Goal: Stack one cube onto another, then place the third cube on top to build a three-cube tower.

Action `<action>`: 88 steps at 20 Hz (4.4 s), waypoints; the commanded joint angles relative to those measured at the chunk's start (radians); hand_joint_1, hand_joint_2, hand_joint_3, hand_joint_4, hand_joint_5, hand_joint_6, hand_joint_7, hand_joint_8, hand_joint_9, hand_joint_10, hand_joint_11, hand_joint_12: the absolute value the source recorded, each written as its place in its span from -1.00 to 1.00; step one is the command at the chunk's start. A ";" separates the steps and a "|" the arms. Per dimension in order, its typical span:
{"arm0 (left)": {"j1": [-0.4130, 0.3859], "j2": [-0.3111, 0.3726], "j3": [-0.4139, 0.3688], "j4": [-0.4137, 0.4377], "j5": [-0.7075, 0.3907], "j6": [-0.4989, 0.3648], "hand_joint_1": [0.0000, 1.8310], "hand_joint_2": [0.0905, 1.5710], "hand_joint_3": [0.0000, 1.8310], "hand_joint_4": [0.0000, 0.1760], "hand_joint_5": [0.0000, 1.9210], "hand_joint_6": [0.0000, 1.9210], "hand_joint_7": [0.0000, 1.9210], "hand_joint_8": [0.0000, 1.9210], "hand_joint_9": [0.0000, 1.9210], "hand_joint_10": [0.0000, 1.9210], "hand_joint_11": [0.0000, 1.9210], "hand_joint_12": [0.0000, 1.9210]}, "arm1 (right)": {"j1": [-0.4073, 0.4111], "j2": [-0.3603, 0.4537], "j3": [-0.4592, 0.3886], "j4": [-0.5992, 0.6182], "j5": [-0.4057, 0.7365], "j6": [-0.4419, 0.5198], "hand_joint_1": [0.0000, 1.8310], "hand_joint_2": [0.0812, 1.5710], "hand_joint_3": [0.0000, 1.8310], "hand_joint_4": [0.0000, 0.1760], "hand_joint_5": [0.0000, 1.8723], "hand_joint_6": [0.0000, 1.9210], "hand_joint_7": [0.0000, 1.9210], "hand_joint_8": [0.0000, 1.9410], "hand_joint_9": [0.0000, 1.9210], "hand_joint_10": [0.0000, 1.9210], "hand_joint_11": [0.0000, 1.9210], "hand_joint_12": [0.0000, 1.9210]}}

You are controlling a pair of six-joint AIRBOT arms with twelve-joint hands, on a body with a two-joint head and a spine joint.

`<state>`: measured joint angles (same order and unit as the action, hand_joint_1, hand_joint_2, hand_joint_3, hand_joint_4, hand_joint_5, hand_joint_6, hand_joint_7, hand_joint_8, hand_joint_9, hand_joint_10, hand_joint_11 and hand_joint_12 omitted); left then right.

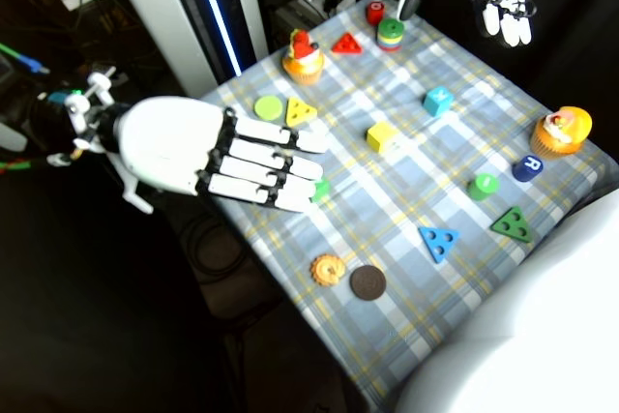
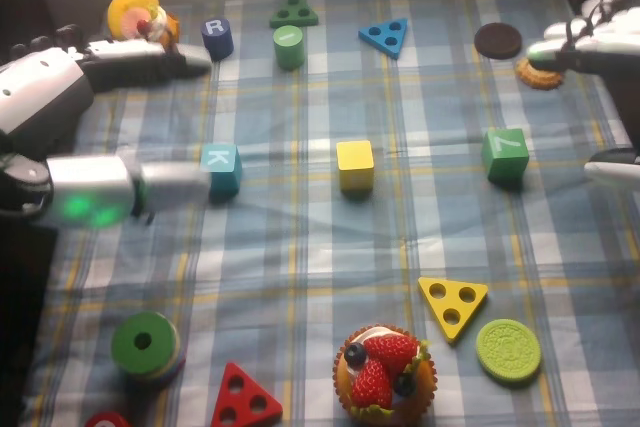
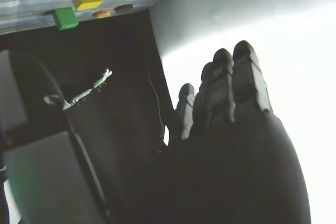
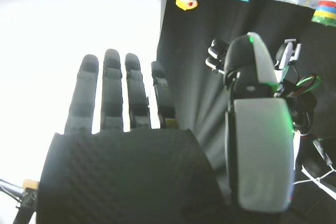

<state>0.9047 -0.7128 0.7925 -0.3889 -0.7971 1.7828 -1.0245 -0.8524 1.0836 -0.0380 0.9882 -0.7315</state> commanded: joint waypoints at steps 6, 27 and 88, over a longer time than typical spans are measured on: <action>-0.101 -0.077 0.025 -0.125 -0.013 0.435 -0.32 0.23 -1.00 1.00 -0.50 -1.00 -0.54 -1.00 -0.65 -1.00 -0.89 -0.85 | 0.017 -0.004 0.004 0.018 0.111 0.005 -0.15 0.46 -0.99 -1.00 -0.52 -1.00 -0.52 -1.00 -0.54 -0.99 -0.97 -0.02; -0.245 -0.280 0.254 -0.417 0.261 0.860 -0.10 0.26 -1.00 1.00 -0.13 -0.99 -0.29 -0.99 -0.51 -0.99 -0.87 -0.74 | 0.035 -0.010 0.006 -0.034 0.111 0.027 -0.32 0.59 -1.00 -1.00 -0.50 -1.00 -0.50 -1.00 -0.52 -1.00 -0.92 -0.11; -0.366 -0.469 0.327 -0.233 0.275 0.606 0.16 0.29 -1.00 1.00 0.18 -0.26 -0.22 -1.00 -0.49 -1.00 -1.00 -0.24 | 0.027 -0.041 0.028 -0.046 0.103 0.047 -0.36 0.65 -1.00 -1.00 -0.48 -1.00 -0.48 -1.00 -0.50 -1.00 -0.98 0.07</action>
<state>0.5423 -1.1824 1.1206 -0.6445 -0.4492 2.3848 -1.0084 -0.8898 1.1088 -0.1081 0.9749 -0.6907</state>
